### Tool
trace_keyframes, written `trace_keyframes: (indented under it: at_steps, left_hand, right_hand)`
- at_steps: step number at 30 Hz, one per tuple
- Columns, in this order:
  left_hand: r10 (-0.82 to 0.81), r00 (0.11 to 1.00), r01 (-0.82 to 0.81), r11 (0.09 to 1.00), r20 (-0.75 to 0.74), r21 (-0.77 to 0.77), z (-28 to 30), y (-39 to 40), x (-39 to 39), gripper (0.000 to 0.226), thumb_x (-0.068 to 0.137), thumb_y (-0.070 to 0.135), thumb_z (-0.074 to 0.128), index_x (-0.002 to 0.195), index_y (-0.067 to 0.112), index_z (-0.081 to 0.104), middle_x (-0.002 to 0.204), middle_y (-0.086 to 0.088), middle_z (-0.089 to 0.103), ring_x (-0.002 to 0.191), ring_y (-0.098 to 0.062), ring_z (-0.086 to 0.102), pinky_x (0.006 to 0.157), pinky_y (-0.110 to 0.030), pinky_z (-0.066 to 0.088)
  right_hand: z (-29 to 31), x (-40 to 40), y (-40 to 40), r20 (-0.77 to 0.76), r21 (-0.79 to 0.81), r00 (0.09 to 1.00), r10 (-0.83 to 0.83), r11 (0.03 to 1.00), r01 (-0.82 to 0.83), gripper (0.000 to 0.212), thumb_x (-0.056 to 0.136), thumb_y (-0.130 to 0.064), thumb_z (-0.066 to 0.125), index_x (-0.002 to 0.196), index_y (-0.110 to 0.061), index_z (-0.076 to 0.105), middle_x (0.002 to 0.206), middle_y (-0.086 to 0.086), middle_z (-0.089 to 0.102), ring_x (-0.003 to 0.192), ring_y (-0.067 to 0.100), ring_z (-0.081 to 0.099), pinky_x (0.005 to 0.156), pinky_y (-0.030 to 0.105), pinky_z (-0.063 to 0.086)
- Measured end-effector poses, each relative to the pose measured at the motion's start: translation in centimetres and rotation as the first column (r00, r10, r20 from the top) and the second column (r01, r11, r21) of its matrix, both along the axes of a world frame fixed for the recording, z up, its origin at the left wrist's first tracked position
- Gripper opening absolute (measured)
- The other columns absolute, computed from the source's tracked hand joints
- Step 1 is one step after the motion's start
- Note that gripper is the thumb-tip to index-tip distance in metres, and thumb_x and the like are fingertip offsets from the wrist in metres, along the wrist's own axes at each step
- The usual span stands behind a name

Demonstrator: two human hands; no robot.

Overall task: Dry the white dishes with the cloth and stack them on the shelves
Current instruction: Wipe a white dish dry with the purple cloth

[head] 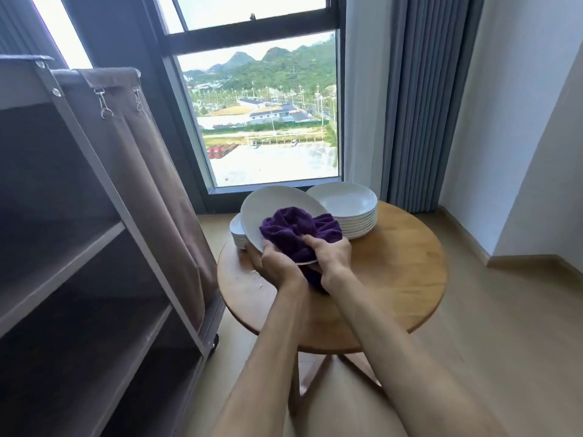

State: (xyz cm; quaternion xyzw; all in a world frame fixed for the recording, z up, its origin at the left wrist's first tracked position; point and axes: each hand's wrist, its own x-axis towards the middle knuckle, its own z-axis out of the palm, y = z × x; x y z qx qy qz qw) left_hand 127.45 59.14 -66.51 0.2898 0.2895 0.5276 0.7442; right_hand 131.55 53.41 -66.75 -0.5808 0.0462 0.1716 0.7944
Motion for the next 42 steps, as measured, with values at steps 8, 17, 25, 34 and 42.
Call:
trace_keyframes:
  at_steps: [8,17,25,34,42]
  left_hand:
    - [-0.275,0.894,0.378,0.888,-0.353,0.264,0.8,3.9,-3.9,0.041,0.091,0.002,0.048,0.090,0.032,0.076,0.093,-0.002,0.074,0.092,-0.029,0.065,0.075,-0.036,0.054]
    - [-0.391,0.915,0.403,0.901,-0.098,0.164,-1.3,-0.5,-5.1,0.060,0.076,-0.002,0.058,0.131,0.021,0.064,0.128,-0.014,0.069,0.121,-0.036,0.063,0.100,-0.048,0.054]
    - [-0.330,0.814,0.566,0.639,-0.479,0.521,0.5,3.3,-6.8,0.061,0.059,0.013,0.056,0.118,0.023,0.064,0.109,-0.017,0.065,0.099,-0.029,0.062,0.076,-0.047,0.054]
    - [-0.381,0.757,0.642,0.581,-0.530,0.499,2.4,3.5,-4.8,0.038,0.098,0.053,0.042,0.121,0.035,0.066,0.119,0.002,0.072,0.113,-0.014,0.067,0.101,-0.042,0.054]
    - [-0.440,0.850,0.522,0.777,-0.289,0.353,3.3,3.4,-3.6,0.059,0.092,0.063,0.049,0.121,0.018,0.071,0.117,-0.012,0.074,0.114,-0.029,0.069,0.105,-0.052,0.052]
  right_hand:
    - [-2.5,2.5,-0.8,-0.001,0.158,0.999,-0.048,0.986,0.047,0.023,0.074,0.000,0.081,0.085,-0.018,0.071,0.080,0.001,0.076,0.070,0.017,0.069,0.058,0.024,0.058]
    - [-1.8,1.5,0.8,-0.011,0.184,1.000,0.011,0.983,-0.009,0.032,0.070,0.005,0.081,0.098,-0.006,0.073,0.090,0.014,0.076,0.080,0.029,0.073,0.074,0.043,0.063]
    - [2.6,3.8,-1.7,0.507,-0.535,0.811,0.293,0.844,0.030,0.052,0.071,-0.002,0.071,0.121,-0.011,0.058,0.101,0.006,0.068,0.098,0.030,0.065,0.089,0.044,0.055]
    - [3.7,-0.3,0.8,0.661,-0.383,0.699,0.273,0.924,0.001,0.068,0.081,-0.035,0.056,0.146,-0.018,0.043,0.152,0.007,0.040,0.139,0.025,0.040,0.117,0.044,0.033]
    - [4.0,-2.5,-0.7,0.763,-0.351,0.537,0.359,0.928,-0.122,0.036,0.091,-0.025,0.064,0.127,-0.016,0.066,0.121,0.003,0.062,0.112,0.019,0.059,0.104,0.041,0.047]
